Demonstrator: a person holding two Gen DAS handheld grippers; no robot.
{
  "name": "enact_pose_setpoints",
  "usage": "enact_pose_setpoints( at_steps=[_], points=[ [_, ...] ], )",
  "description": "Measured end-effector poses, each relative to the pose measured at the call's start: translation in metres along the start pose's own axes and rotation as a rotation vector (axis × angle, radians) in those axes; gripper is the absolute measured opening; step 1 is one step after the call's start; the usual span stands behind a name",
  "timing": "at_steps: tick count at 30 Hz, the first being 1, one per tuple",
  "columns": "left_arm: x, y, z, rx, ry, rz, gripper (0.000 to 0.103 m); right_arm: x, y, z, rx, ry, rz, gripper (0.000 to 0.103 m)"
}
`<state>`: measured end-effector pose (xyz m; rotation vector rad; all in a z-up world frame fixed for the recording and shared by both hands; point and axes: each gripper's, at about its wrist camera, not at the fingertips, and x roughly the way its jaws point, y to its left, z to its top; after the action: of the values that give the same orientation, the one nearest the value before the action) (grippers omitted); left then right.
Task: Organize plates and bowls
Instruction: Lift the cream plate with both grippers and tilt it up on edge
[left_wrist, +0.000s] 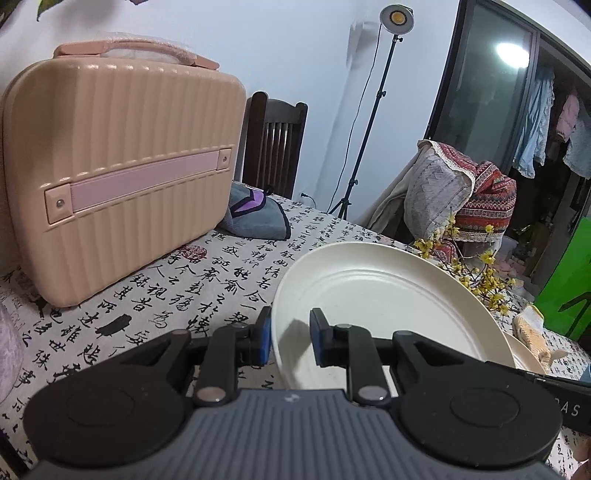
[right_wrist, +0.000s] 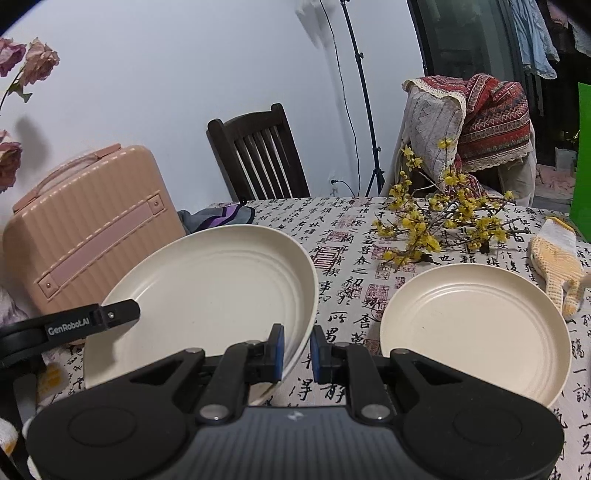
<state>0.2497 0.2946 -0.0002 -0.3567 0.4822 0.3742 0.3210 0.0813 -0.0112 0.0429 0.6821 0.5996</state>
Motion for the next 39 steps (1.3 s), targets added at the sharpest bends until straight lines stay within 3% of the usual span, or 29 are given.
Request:
enact_pose_setpoints(
  at_steps=[39],
  points=[
    [-0.059,-0.028,-0.028,0.036,-0.025,-0.044,0.021,-0.069,-0.02,-0.034,0.033,-0.046,-0.008,0.015]
  ],
)
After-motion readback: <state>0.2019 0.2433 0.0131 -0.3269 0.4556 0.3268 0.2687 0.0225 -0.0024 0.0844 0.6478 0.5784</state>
